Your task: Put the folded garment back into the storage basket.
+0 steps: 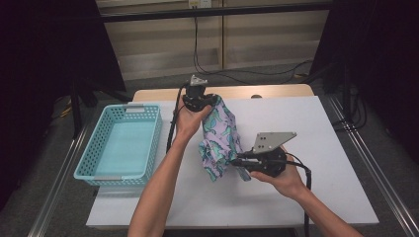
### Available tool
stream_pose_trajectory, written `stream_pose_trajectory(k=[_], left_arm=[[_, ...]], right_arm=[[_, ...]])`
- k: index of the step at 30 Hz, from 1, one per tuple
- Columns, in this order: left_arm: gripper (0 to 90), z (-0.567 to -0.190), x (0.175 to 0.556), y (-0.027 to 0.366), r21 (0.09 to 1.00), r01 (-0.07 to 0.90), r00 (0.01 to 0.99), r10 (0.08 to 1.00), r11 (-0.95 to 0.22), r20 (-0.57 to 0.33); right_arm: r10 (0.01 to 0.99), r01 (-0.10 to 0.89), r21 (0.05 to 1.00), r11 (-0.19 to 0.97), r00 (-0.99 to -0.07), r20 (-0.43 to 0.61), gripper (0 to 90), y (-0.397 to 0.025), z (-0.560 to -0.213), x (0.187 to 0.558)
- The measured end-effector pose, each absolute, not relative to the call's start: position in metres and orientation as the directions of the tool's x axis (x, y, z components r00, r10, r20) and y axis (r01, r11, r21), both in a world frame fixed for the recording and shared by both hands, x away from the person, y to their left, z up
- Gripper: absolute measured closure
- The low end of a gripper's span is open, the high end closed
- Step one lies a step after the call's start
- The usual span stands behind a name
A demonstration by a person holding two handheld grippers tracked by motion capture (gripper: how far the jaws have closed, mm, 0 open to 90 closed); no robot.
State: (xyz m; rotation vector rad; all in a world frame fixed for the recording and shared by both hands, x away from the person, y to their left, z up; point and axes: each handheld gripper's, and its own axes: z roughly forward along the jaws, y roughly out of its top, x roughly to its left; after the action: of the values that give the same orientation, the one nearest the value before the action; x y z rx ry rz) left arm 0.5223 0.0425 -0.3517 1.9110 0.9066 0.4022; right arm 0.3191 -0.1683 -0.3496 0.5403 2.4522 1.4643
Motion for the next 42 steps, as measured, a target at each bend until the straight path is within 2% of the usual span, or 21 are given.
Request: stream_pose_trajectory(k=[3,16,42], left_arm=[[80.7,-0.348,0.522,0.048,0.858,0.419,0.675,0.734,-0.298,-0.075],[80.7,-0.338,0.521,0.067,0.874,0.414,0.650,0.754,-0.254,-0.088],[80.7,-0.325,0.522,0.102,0.881,0.405,0.631,0.772,-0.244,-0.077]], right_arm=[[0.418,0.182,0.883,0.432,-0.908,-0.017,83.4,-0.164,-0.348,0.320],[0.394,0.155,0.893,0.424,-0.919,-0.028,83.4,-0.149,-0.338,0.325],[0.340,0.115,0.916,0.383,-0.940,-0.024,83.4,-0.111,-0.326,0.337]])
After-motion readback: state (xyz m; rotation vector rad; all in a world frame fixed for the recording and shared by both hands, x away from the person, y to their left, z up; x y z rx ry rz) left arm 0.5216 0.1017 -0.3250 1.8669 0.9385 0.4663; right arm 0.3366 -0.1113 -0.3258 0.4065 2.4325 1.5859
